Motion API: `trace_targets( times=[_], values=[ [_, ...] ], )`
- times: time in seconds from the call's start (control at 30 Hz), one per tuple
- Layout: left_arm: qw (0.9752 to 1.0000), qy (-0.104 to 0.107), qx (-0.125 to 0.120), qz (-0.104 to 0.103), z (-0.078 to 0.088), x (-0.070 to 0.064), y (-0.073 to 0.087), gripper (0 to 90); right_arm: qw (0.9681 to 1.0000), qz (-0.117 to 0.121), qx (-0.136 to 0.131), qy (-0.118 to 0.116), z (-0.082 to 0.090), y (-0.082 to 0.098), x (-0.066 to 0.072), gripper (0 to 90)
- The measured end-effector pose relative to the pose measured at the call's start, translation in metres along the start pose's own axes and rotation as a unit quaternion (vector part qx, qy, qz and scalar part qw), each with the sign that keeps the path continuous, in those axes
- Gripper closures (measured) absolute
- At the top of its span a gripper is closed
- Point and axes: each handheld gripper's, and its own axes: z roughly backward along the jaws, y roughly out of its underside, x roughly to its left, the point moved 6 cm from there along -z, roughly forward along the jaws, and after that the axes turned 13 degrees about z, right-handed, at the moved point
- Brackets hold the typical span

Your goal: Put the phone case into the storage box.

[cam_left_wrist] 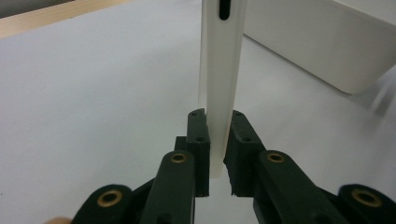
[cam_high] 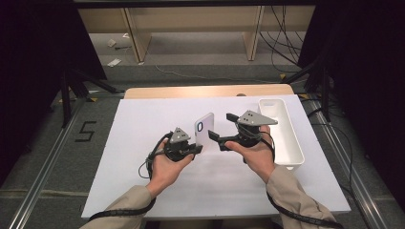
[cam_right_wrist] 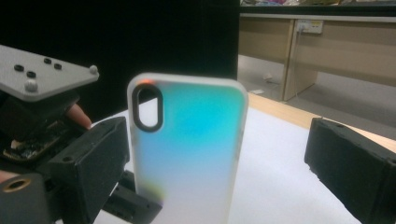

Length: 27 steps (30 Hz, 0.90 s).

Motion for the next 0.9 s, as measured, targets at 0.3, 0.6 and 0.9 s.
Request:
trace_targets(
  times=[0.3, 0.6, 0.9],
  values=[
    [1.0, 0.006, 0.003, -0.005, -0.005, -0.009, 0.0, 80.7, 1.0, -0.002, -0.005, 0.003, -0.001, -0.001, 0.002, 6.4],
    [0.9998, 0.013, 0.007, -0.011, -0.01, -0.018, 0.002, 80.7, 0.9998, -0.013, -0.009, 0.011, -0.003, 0.0, 0.002, 5.8],
    [0.9997, 0.017, 0.01, -0.016, -0.014, -0.023, 0.003, 80.7, 0.9998, -0.017, -0.006, 0.012, -0.006, 0.002, 0.005, 6.1]
  ],
)
